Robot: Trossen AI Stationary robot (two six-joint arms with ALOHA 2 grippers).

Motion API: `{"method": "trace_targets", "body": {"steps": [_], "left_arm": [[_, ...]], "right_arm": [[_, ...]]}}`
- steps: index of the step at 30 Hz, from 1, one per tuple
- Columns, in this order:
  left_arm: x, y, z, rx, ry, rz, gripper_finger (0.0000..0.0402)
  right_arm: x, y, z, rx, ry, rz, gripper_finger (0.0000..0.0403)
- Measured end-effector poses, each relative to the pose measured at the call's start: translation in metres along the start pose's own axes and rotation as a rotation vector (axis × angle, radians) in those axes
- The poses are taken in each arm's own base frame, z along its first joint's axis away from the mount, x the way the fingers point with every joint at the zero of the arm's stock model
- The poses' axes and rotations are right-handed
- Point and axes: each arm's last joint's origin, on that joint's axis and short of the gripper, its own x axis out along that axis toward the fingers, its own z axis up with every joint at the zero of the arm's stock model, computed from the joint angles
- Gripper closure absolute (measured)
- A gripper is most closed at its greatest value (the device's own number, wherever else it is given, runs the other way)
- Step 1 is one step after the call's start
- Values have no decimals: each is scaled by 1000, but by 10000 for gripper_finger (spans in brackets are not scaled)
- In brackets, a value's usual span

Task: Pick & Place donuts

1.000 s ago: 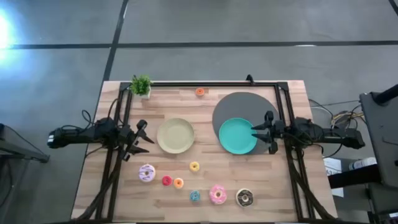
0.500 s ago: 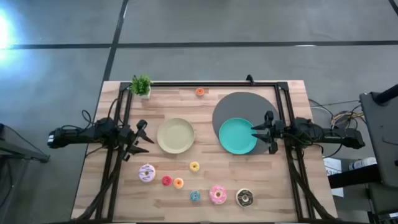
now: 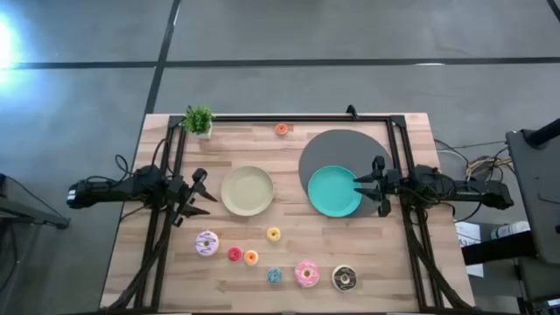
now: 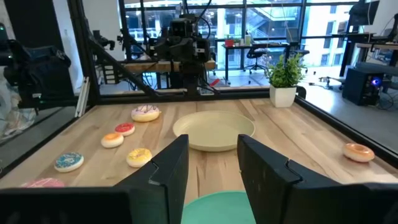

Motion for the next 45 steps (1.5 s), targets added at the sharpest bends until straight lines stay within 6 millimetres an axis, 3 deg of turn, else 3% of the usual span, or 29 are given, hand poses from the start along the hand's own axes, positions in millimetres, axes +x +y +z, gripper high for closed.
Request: {"method": "trace_targets", "body": {"steps": [8, 13, 18, 21, 24, 27, 30, 34, 37, 40, 42, 45], "left_arm": [[0, 0, 0, 0, 0, 0, 229], [0, 0, 0, 0, 0, 0, 229], [0, 0, 0, 0, 0, 0, 229], [0, 0, 0, 0, 0, 0, 229], [0, 0, 0, 0, 0, 0, 229], [0, 0, 0, 0, 0, 0, 229], [0, 0, 0, 0, 1, 0, 229], [0, 0, 0, -1, 3, 0, 229], [0, 0, -1, -4, 10, 1, 229], [0, 0, -1, -6, 13, 1, 229], [0, 0, -1, -6, 13, 1, 229], [0, 0, -1, -6, 14, 1, 229]], "right_arm": [[0, 0, 1, 66, -5, -3, 275], [0, 1, 3, 752, -16, 38, 275], [0, -2, 3, 1179, -80, -41, 275], [0, -2, 7, 1236, -117, -31, 275], [-1, -1, 13, 1138, -162, 15, 276], [-1, -4, 15, 1208, -241, -34, 281], [-1, 0, 21, 1182, -256, 36, 284], [1, 3, 34, 1295, -303, 185, 284], [12, 11, 51, 1353, -107, 148, 285], [26, 26, 54, 1376, 438, -61, 285], [29, 39, 52, 1301, 802, -227, 285], [39, 58, 57, 1170, 1087, -335, 278]]}}
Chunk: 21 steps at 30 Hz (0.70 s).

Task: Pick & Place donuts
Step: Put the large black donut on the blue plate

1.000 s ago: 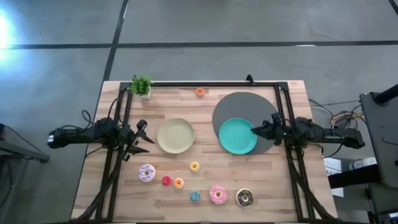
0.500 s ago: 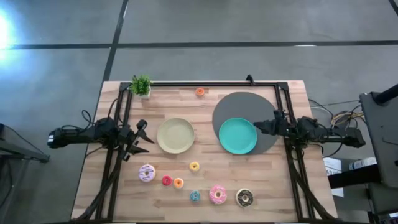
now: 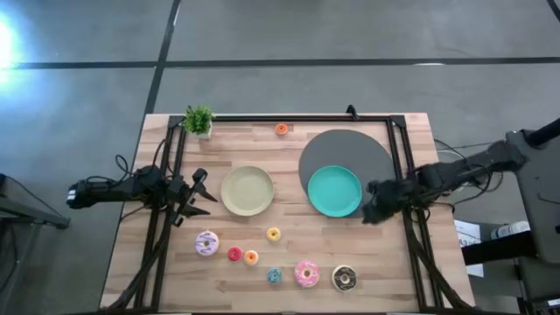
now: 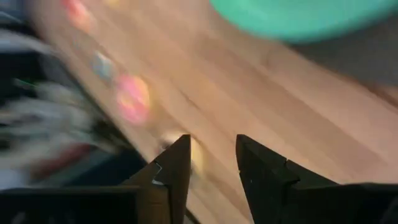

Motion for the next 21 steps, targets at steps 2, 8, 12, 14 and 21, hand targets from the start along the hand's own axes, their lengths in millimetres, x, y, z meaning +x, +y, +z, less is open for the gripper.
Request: {"method": "trace_targets", "body": {"steps": [2, 8, 12, 14, 21], "left_arm": [[0, 0, 0, 0, 0, 0, 229], [0, 0, 0, -1, 2, 0, 229], [0, 0, 0, -1, 2, 0, 229], [0, 0, 0, -1, 2, 0, 229], [0, 0, 0, -1, 3, 0, 229]], "right_arm": [[9, 15, -7, -30, 51, -52, 265], [45, 58, -38, -129, 100, -118, 199], [83, 76, -62, -218, 123, -202, 154], [102, 83, -72, -276, 142, -239, 141], [147, 92, -82, -370, 141, -384, 151]]}}
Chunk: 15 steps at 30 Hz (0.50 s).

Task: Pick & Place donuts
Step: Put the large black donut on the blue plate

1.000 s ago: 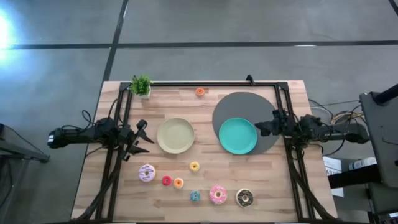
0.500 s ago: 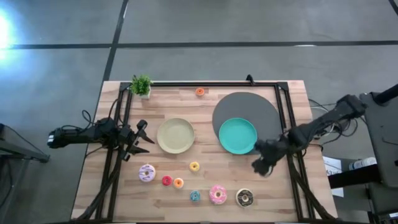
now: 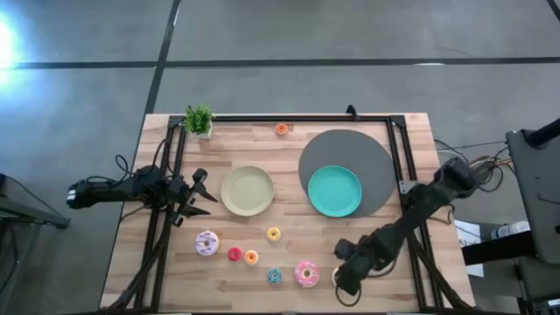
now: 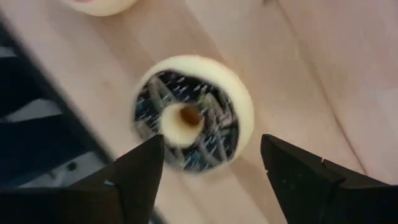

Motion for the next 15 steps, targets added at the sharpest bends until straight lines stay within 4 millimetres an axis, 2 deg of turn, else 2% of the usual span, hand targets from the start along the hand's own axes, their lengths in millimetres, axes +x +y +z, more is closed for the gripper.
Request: {"method": "trace_targets", "body": {"steps": [7, 11, 15], "left_arm": [[0, 0, 0, 0, 0, 0, 229], [0, 0, 0, 0, 0, 0, 229], [0, 0, 0, -1, 1, 0, 229]], "right_arm": [[22, 2, -3, 20, -38, -128, 165], [32, 0, -4, 43, -26, -132, 171], [39, -1, -4, 42, -10, -138, 205]]}}
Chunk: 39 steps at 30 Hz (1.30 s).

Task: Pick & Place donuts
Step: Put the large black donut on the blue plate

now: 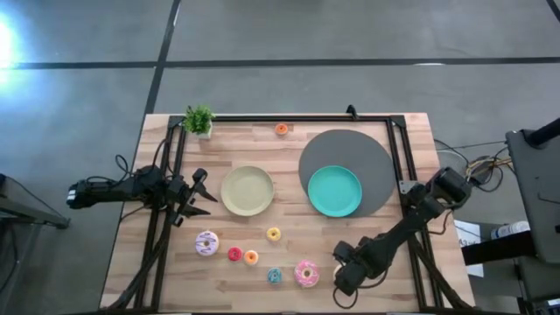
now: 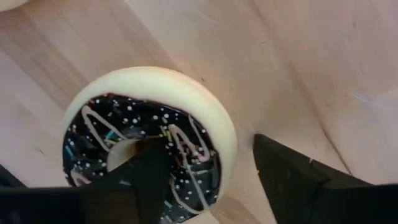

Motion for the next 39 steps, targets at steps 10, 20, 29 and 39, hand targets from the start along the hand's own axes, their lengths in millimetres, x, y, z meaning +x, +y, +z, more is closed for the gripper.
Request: {"method": "trace_targets", "body": {"steps": [10, 20, 29, 39], "left_arm": [[0, 0, 0, 0, 0, 0, 229], [0, 0, 0, 0, 1, 0, 229], [0, 0, 0, 0, 1, 0, 229], [0, 0, 0, -1, 3, 0, 229]], "right_arm": [[-24, -6, 5, 99, -184, 23, 377], [-118, -90, 41, 375, -396, -245, 383], [-92, -138, 111, 384, -365, -114, 379], [-65, -151, 109, 362, -280, -111, 310]]}}
